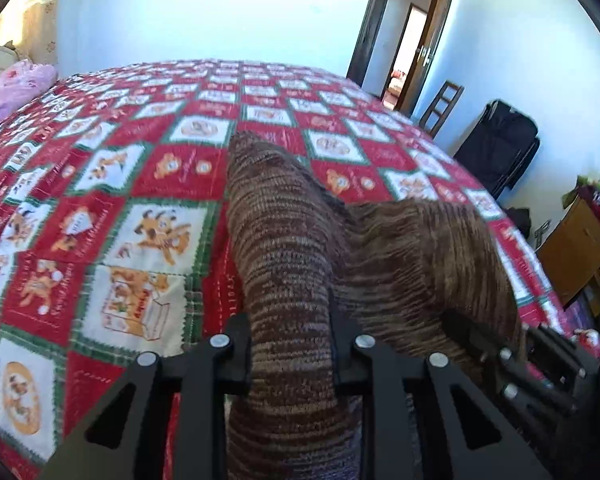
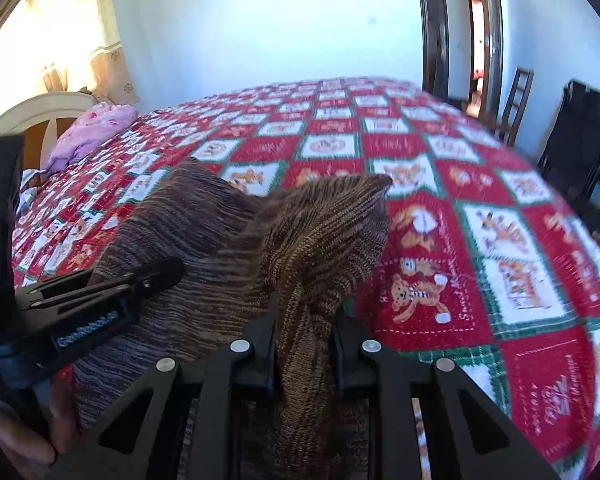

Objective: Fold small clothes

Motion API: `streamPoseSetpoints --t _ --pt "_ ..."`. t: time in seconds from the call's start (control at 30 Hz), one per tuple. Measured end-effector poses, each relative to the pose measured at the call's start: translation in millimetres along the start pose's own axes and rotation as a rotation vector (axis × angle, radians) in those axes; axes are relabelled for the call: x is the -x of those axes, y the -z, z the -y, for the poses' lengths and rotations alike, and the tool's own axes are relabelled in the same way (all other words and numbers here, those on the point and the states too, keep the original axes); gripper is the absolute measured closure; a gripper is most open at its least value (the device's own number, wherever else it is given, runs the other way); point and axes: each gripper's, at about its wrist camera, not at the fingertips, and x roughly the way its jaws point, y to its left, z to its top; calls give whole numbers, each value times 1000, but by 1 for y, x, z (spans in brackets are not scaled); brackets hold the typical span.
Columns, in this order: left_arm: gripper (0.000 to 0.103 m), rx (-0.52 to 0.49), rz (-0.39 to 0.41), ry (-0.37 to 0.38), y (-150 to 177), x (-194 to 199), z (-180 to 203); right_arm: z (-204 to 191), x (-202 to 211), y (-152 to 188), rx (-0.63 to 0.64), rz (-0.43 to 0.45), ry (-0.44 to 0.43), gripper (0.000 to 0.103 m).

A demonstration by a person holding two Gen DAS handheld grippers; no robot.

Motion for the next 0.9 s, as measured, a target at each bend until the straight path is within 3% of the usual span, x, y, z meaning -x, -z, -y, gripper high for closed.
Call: streamPoseSetpoints --t 0.17,0.33,0.9 --pt "77 -29 75 -32 6 47 -6 -23 36 -2 4 61 -34 82" --pt "77 25 92 -69 17 85 -38 -59 63 3 -2 80 -125 82" --pt "77 168 86 -287 51 157 -145 -193 70 17 105 54 -374 82"
